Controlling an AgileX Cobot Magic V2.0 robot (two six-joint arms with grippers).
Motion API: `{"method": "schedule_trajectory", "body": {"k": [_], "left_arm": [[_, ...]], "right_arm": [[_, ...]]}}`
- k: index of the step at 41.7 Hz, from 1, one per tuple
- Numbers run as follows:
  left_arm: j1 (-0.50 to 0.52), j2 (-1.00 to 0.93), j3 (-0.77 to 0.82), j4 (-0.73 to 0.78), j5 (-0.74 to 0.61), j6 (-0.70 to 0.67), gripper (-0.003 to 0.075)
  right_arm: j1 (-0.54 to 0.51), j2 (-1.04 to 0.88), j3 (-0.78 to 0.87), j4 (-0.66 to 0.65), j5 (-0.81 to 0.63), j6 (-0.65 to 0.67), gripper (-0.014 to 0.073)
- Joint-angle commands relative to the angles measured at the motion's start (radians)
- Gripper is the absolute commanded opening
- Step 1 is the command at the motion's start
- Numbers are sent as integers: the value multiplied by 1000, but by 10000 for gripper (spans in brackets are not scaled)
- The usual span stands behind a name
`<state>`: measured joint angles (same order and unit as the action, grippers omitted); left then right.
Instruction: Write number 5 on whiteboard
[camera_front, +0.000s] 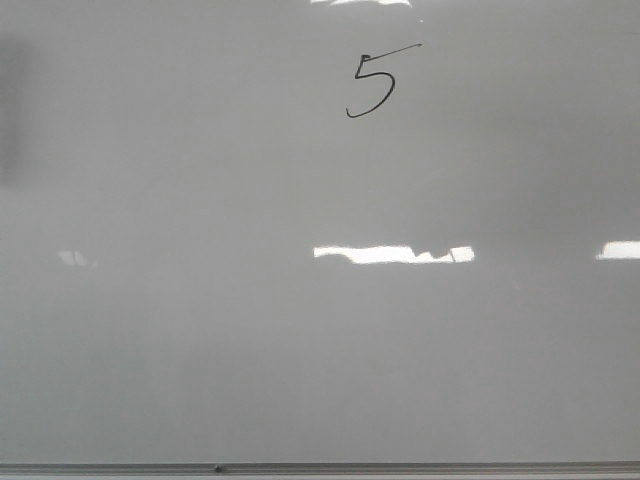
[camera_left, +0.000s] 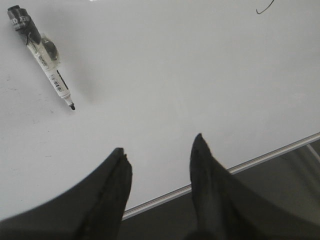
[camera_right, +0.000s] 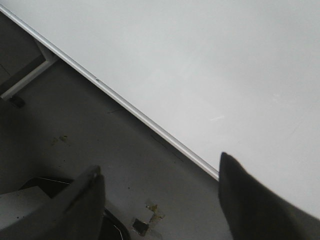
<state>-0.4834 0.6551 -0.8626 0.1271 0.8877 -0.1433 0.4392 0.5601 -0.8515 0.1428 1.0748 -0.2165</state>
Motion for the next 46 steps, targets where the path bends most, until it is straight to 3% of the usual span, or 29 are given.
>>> {"method": "schedule_trajectory", "body": {"k": [1, 6, 15, 22, 46], "left_arm": [[-9, 0, -35, 0, -76, -2, 281], [-9, 0, -35, 0, -76, -2, 240], [-9, 0, -35, 0, -81, -2, 88], [-9, 0, -35, 0, -86, -2, -20], [-9, 0, -35, 0, -86, -2, -20]], "right_arm": [[-1, 3, -18, -3, -78, 2, 505], [-1, 3, -13, -3, -81, 2, 423], [-1, 3, -10, -3, -79, 6, 87], [-1, 3, -10, -3, -81, 29, -65], [-1, 3, -10, -2, -94, 35, -69]]}}
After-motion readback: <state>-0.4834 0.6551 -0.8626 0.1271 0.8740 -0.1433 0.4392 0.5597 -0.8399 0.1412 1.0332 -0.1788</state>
